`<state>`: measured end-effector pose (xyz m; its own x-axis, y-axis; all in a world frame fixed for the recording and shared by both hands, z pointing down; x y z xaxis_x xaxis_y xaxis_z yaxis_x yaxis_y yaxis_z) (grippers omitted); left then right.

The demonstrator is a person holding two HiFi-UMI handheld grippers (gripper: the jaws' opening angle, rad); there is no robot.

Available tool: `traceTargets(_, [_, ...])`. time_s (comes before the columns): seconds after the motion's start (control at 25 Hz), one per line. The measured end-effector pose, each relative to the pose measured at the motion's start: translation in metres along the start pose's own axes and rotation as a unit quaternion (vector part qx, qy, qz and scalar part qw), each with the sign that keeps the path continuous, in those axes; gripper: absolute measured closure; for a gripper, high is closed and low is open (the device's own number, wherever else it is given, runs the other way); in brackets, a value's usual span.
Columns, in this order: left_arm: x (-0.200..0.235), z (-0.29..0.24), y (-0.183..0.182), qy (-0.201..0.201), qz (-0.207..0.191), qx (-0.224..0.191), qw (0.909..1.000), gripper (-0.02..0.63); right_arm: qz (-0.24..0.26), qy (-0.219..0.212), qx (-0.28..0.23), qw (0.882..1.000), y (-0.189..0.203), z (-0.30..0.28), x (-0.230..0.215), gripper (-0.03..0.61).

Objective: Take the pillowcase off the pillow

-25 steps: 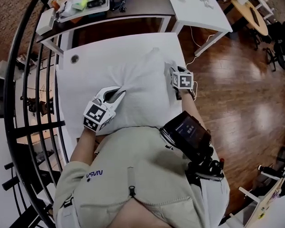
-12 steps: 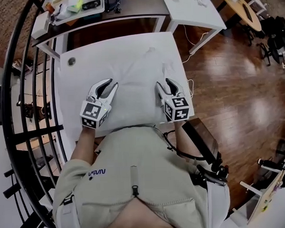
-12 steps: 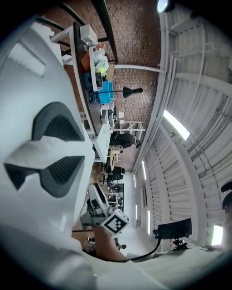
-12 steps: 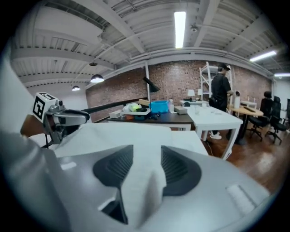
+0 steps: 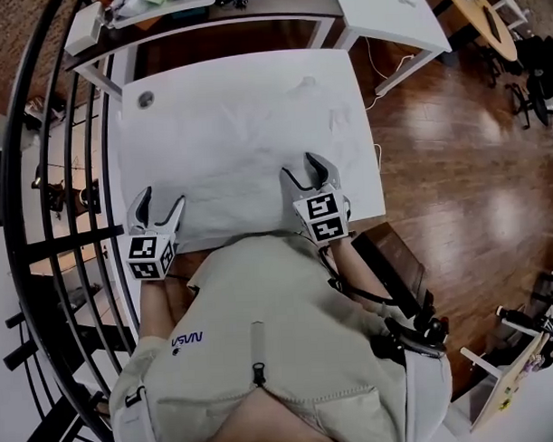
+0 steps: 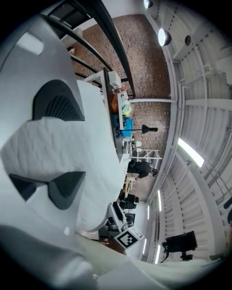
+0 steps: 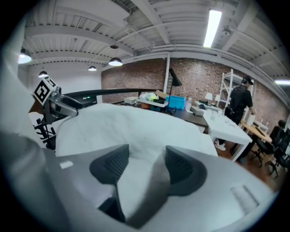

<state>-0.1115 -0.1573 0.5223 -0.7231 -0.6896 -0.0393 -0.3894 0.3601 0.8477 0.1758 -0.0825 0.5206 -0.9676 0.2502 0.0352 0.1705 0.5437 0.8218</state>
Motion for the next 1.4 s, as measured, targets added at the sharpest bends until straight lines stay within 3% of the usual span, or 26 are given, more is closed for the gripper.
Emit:
traceTargets(0.04, [-0.001, -0.001, 0.012, 0.003, 0.0, 0.016, 0.9999, 0.266, 0.001, 0.002, 0.005, 1.0, 0.006, -0.004, 0.001, 0.33])
traceTargets(0.16, [-0.006, -0.015, 0.031, 0.024, 0.011, 0.033, 0.9991, 0.27, 0.002, 0.011, 0.017, 1.0, 0.016, -0.016, 0.0, 0.334])
traceTargets(0.36, [0.006, -0.029, 0.029, 0.032, 0.016, 0.035, 0.9988, 0.381, 0.037, 0.031, 0.025, 0.999, 0.002, -0.032, 0.005, 0.388])
traceTargets(0.56, [0.007, -0.029, 0.03, 0.049, 0.021, 0.034, 0.998, 0.419, 0.051, 0.054, 0.032, 0.997, 0.004, -0.028, 0.012, 0.443])
traceTargets(1.2, [-0.006, -0.027, 0.027, 0.029, 0.029, 0.036, 0.9985, 0.422, 0.054, 0.045, 0.015, 0.997, 0.005, -0.018, 0.002, 0.509])
traceTargets(1.4, [-0.007, -0.022, 0.023, 0.018, 0.024, 0.017, 0.9994, 0.474, 0.06, 0.053, 0.006, 0.997, 0.0, -0.014, 0.003, 0.548])
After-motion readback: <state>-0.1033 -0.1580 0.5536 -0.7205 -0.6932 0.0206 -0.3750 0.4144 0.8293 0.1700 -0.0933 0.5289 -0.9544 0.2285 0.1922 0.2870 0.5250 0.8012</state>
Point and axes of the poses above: the fingertips, and each gripper's own axes: z backward along the fingers, x to its left, y out of its underside, the point moved 1 cm from there along z, backward along the fingers, and after that the axes turned 6 degrees about -y, right-handed, at the moved point
